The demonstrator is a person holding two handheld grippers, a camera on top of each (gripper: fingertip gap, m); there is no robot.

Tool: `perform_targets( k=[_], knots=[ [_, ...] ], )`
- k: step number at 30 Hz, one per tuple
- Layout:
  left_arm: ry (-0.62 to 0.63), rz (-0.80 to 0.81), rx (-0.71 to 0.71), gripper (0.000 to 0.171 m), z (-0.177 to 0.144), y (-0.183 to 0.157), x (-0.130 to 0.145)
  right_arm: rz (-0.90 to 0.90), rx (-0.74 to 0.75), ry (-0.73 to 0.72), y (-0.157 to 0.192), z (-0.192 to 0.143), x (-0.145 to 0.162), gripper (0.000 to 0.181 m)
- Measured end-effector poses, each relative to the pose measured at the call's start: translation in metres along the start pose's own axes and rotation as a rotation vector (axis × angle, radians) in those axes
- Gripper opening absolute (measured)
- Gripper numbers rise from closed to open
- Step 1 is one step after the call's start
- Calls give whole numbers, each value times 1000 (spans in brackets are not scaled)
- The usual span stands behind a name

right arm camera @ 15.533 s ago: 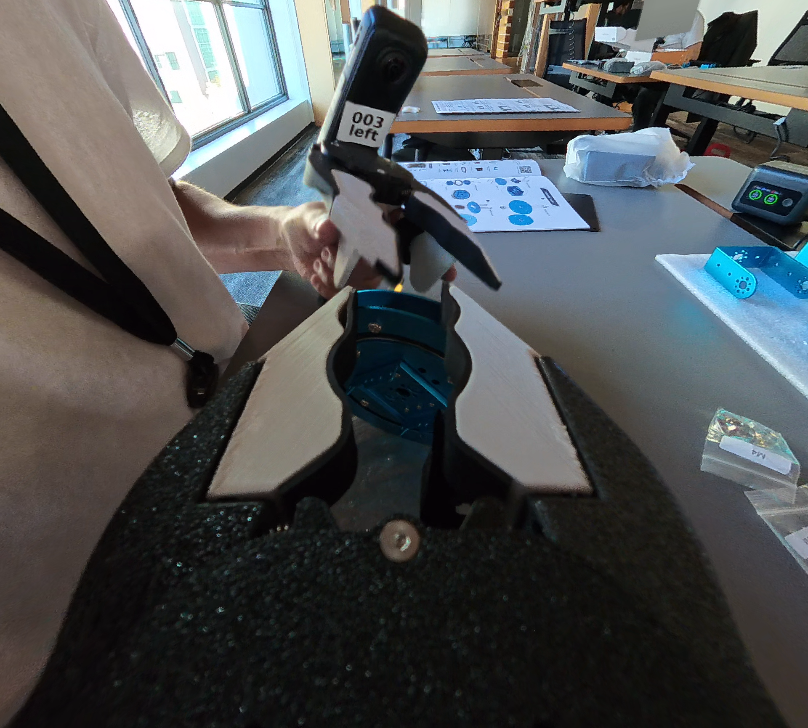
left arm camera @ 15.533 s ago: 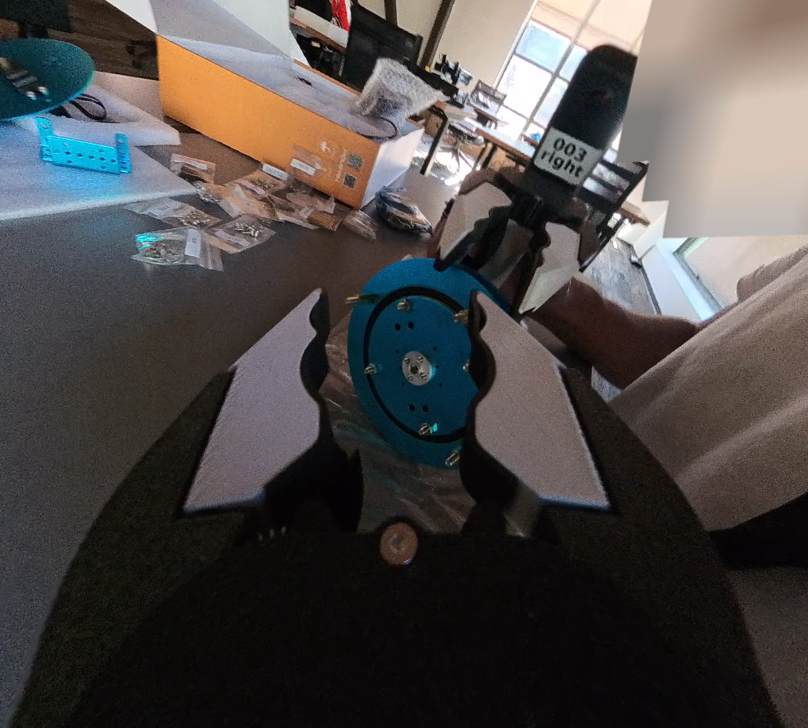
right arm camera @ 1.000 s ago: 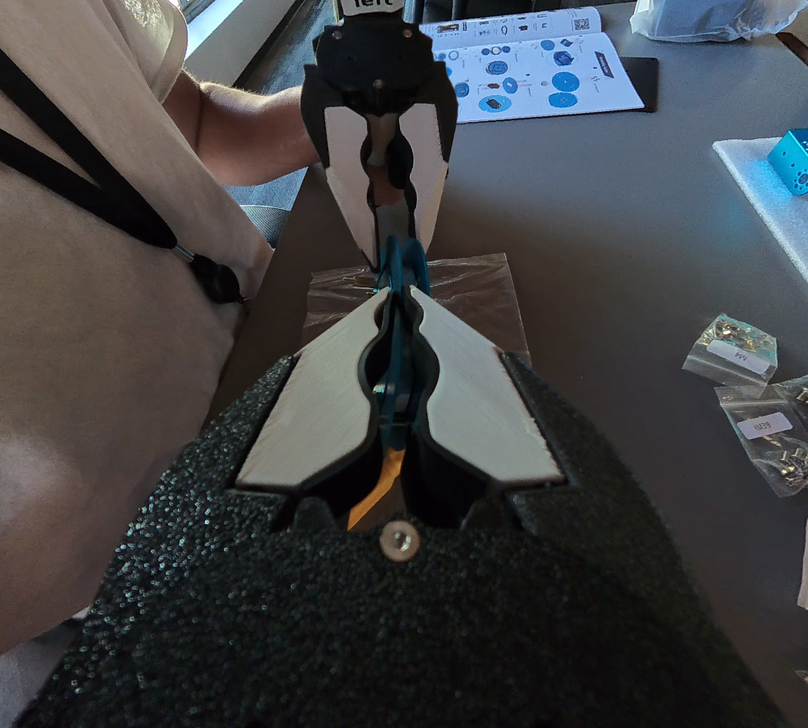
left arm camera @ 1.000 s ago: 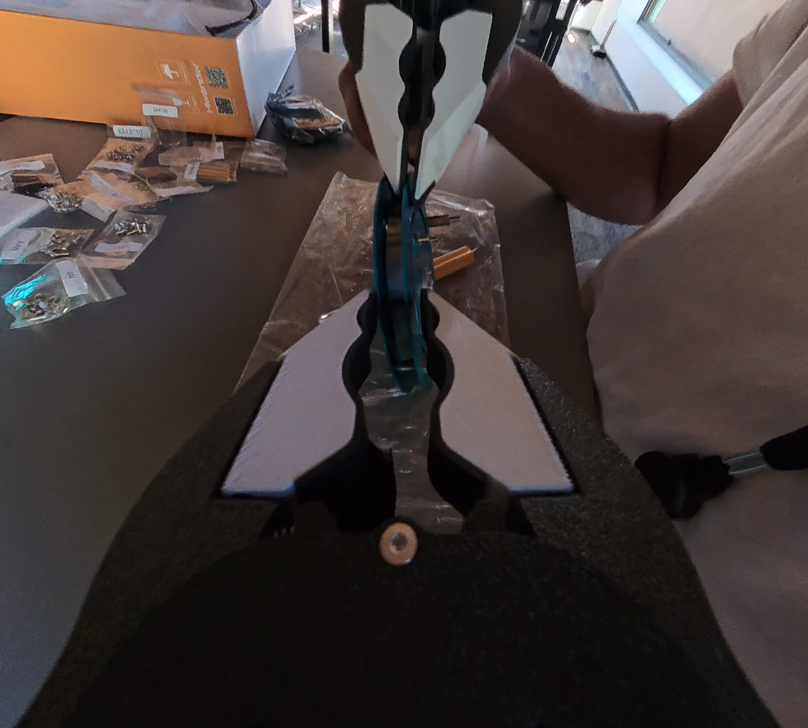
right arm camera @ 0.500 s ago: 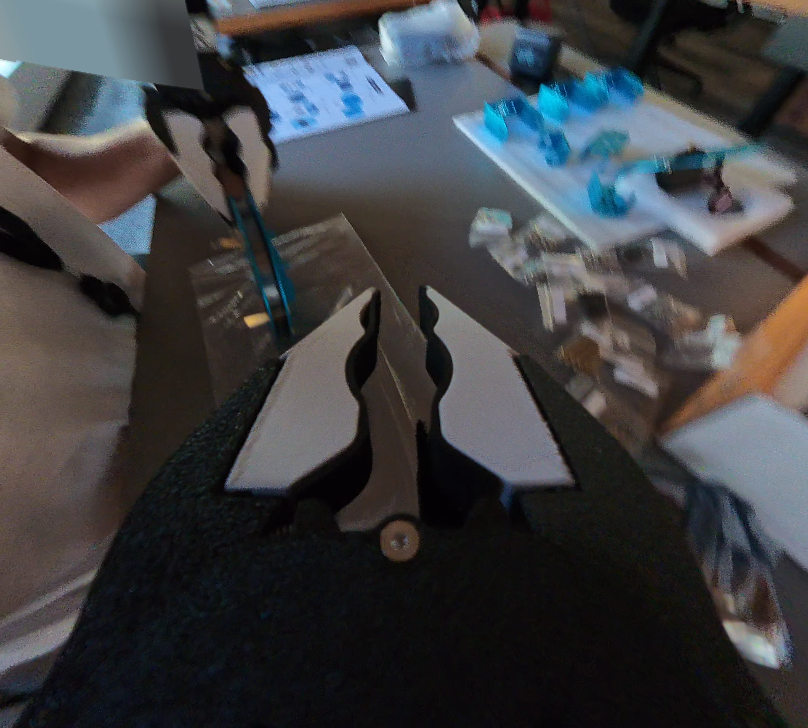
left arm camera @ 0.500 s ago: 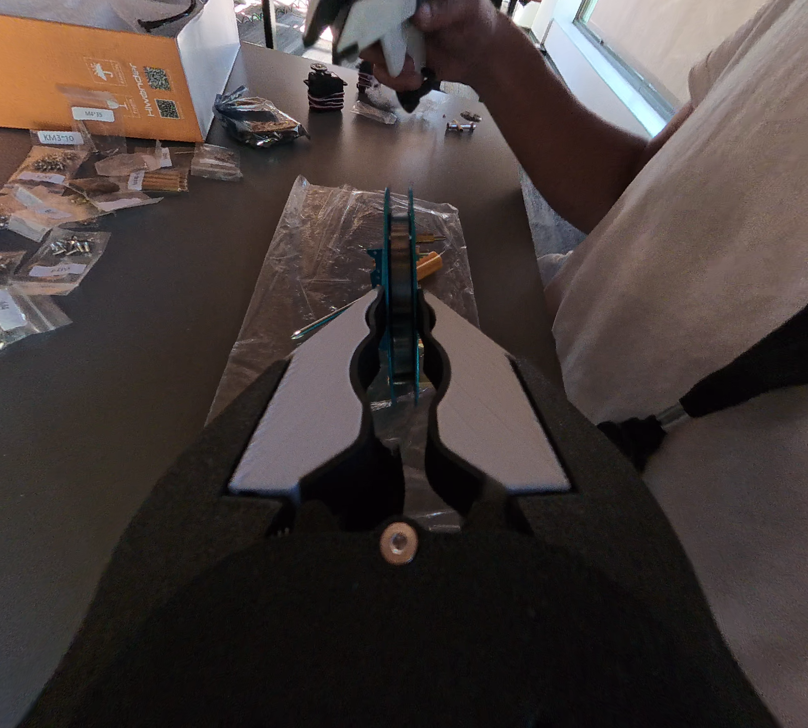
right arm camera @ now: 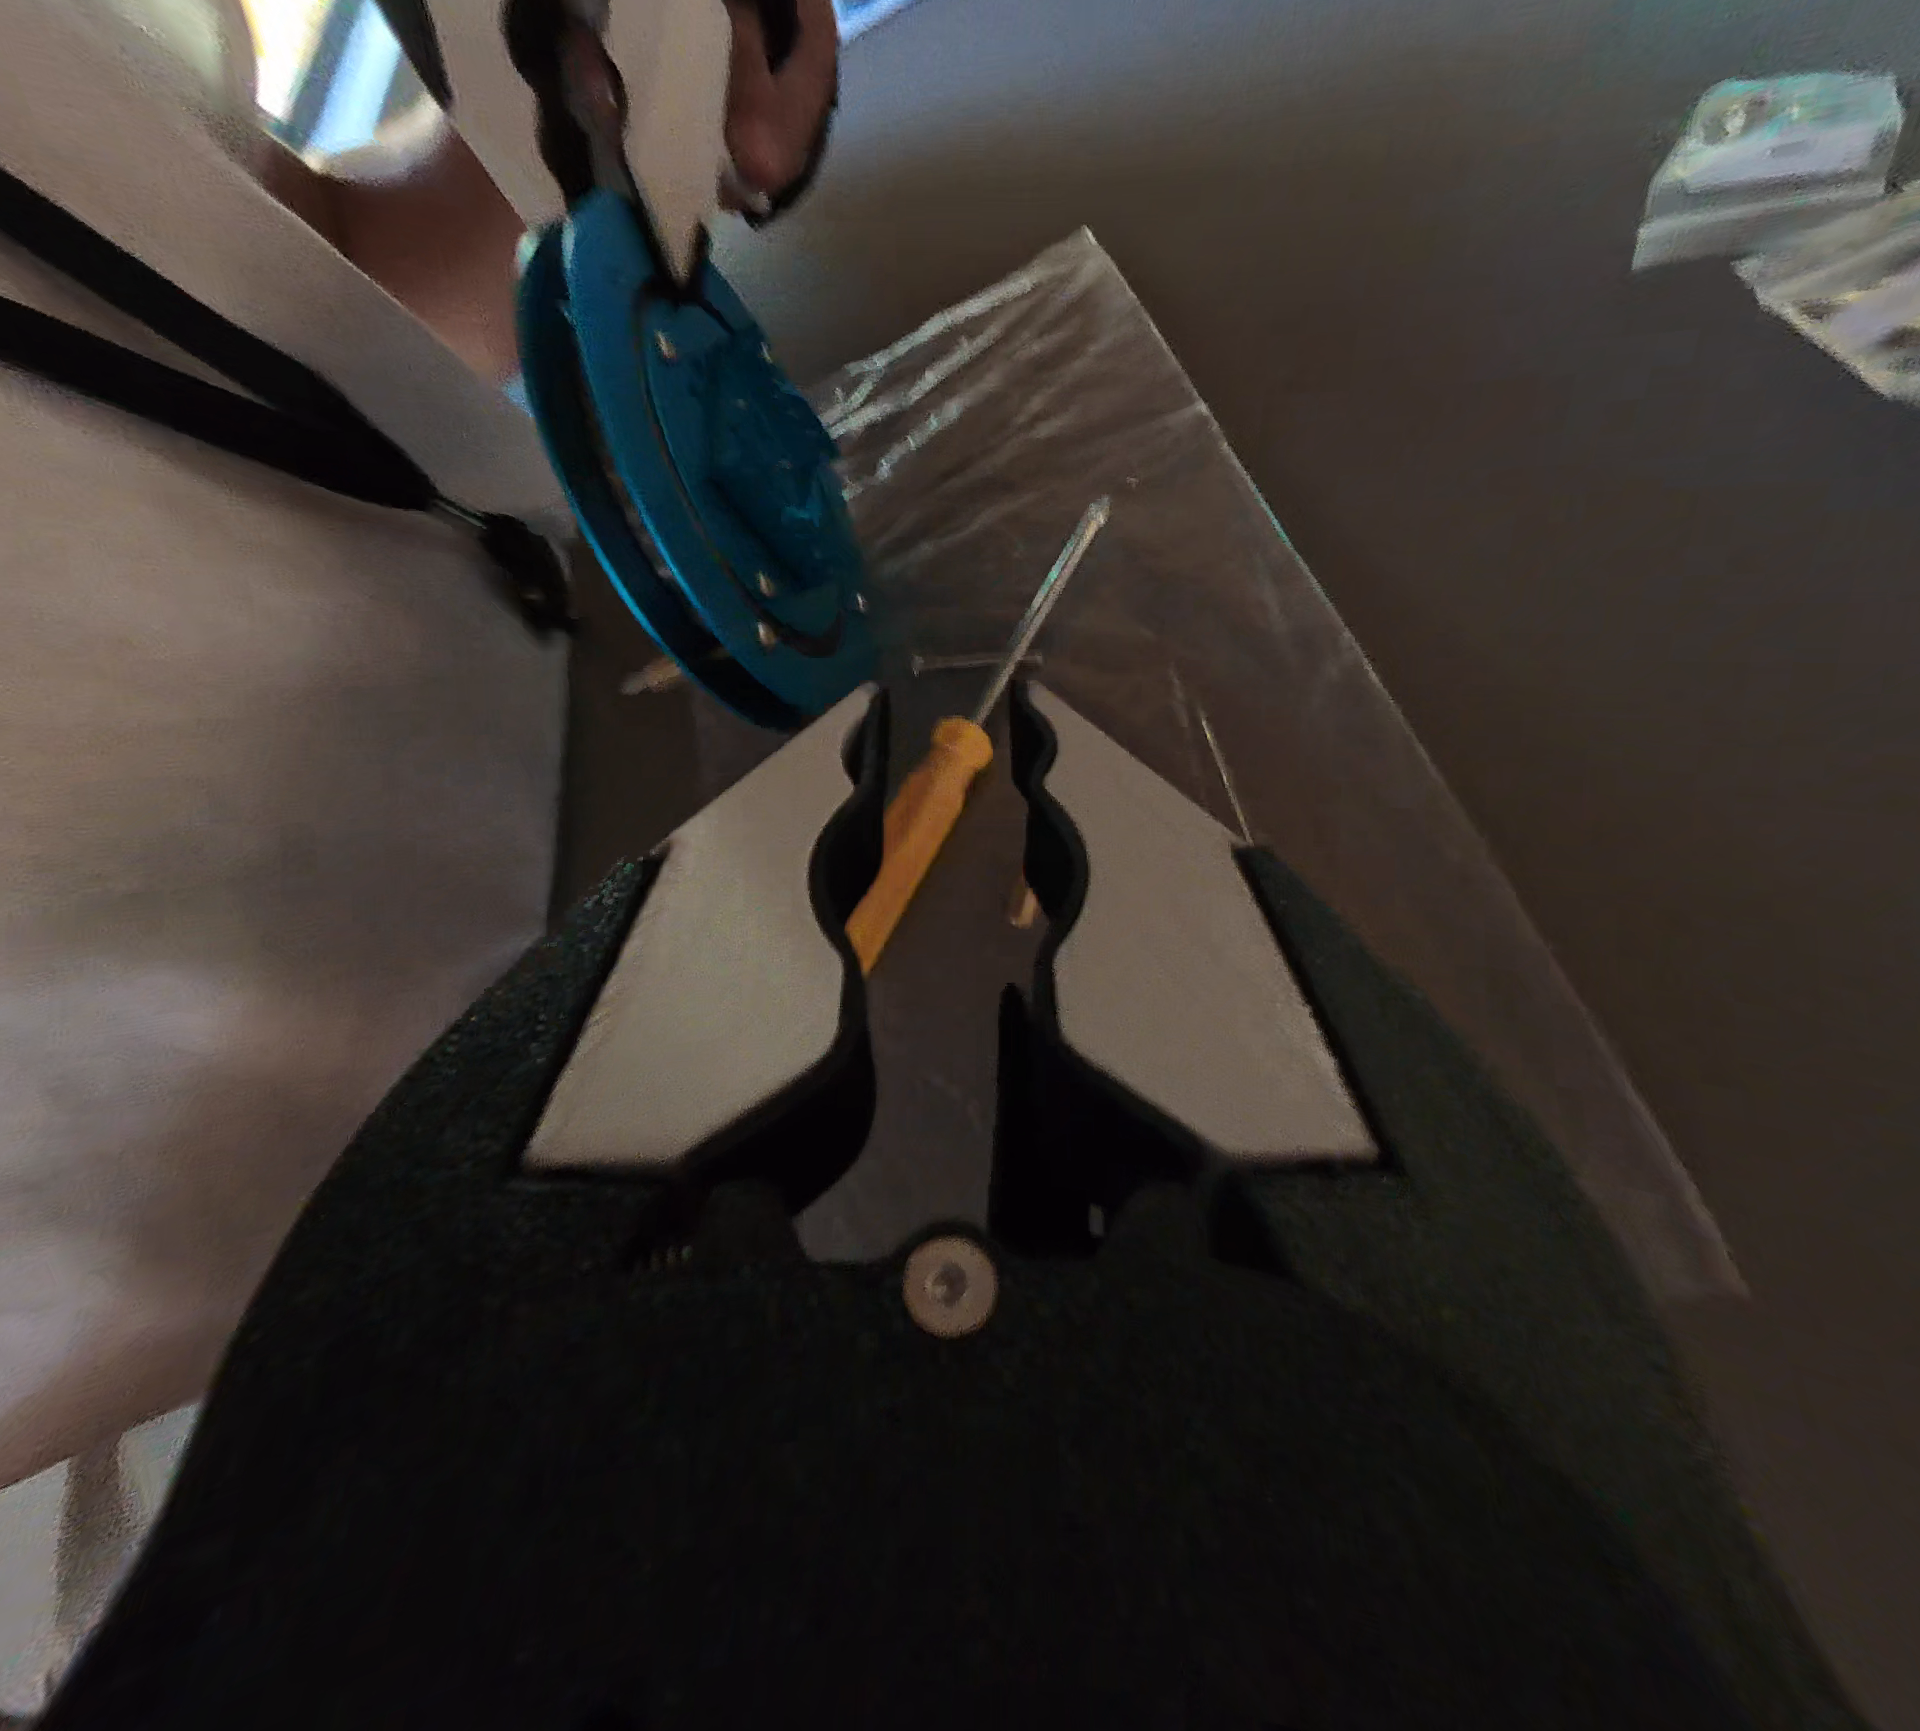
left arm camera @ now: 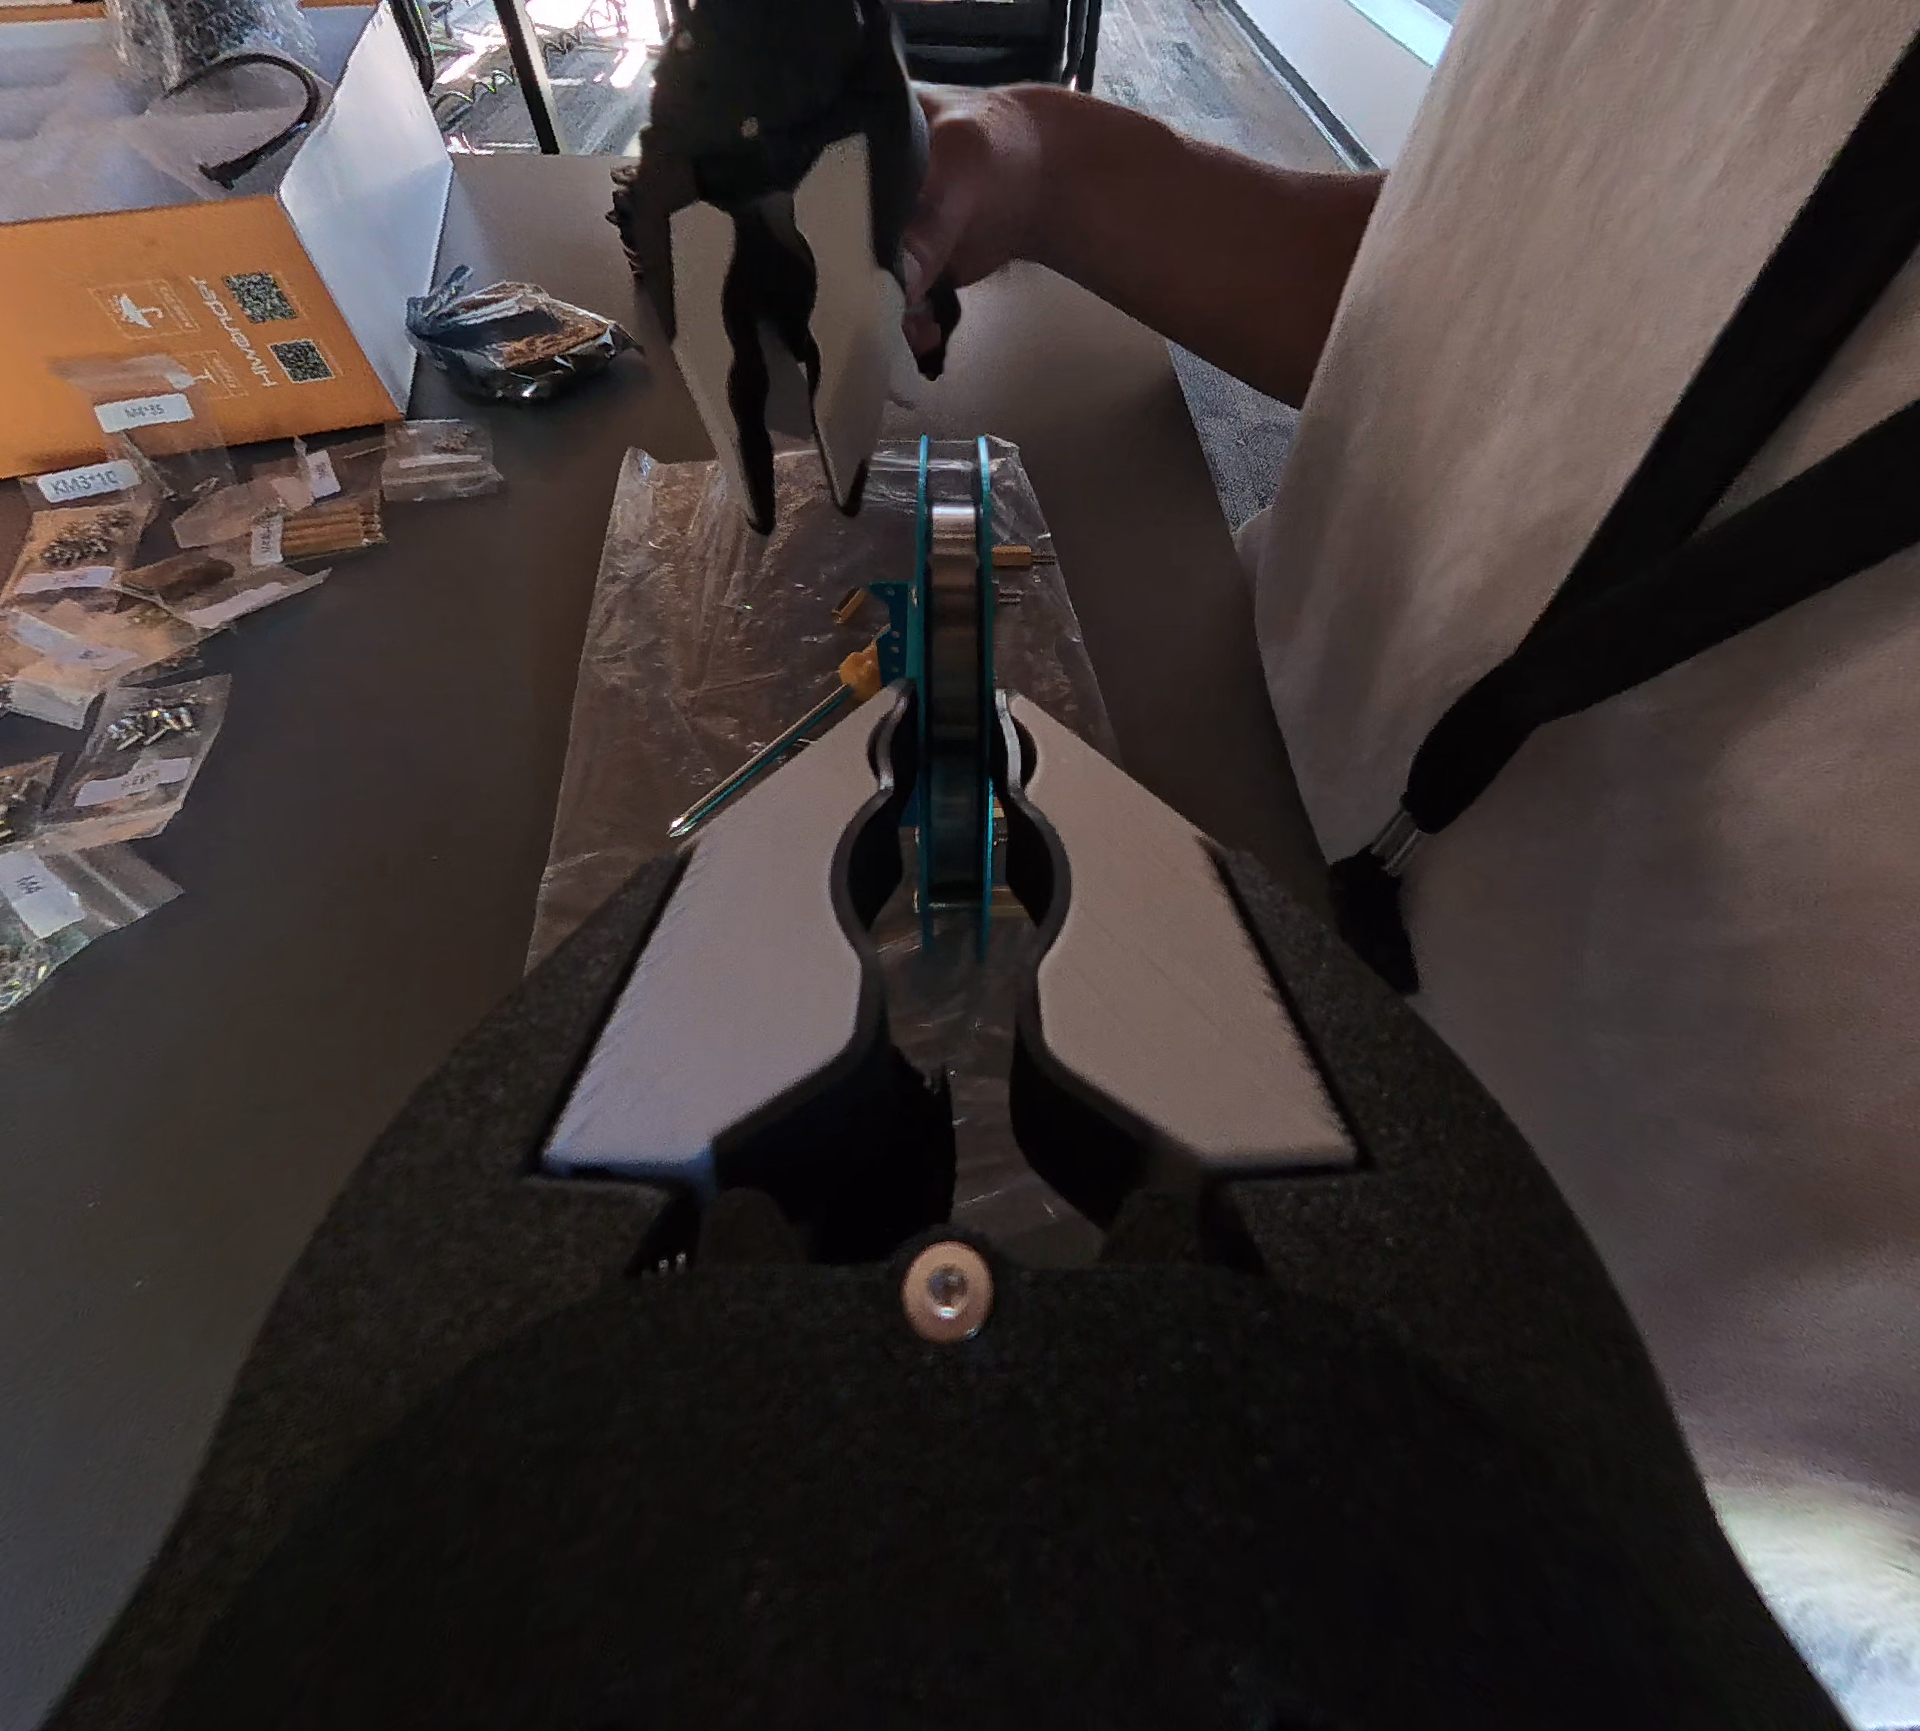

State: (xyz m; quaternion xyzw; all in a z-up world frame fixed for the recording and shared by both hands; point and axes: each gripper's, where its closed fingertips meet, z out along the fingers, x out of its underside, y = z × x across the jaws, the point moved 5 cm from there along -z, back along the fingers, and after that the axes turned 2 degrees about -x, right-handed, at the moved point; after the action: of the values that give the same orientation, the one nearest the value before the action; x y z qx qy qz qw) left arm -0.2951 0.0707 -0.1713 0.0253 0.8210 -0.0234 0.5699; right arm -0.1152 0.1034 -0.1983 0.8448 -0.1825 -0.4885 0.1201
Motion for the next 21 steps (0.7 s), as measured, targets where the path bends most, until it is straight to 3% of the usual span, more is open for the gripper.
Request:
perform_targets(
  k=[2, 5, 9, 11, 16, 21],
  knots=[
    [-3, 11, 1, 13, -1, -2, 1, -85, -21, 17, 1, 7, -5, 22],
    [-7, 8, 13, 13, -2, -1, 2, -280, -88, 175, 4, 34, 0, 21],
    [-8, 10, 21, 12, -3, 0, 2, -296, -207, 322, 5, 55, 8, 18],
    [-12, 7, 19, 12, -2, 0, 2, -344, -159, 373, -3, 59, 12, 16],
    [-21, 5, 25, 12, -3, 0, 3, -418, -63, 397, -5, 56, 10, 16],
    [-5, 50, 43, 12, -3, -4, 2, -492, -125, 343, 5, 61, 1, 16]
  ],
)
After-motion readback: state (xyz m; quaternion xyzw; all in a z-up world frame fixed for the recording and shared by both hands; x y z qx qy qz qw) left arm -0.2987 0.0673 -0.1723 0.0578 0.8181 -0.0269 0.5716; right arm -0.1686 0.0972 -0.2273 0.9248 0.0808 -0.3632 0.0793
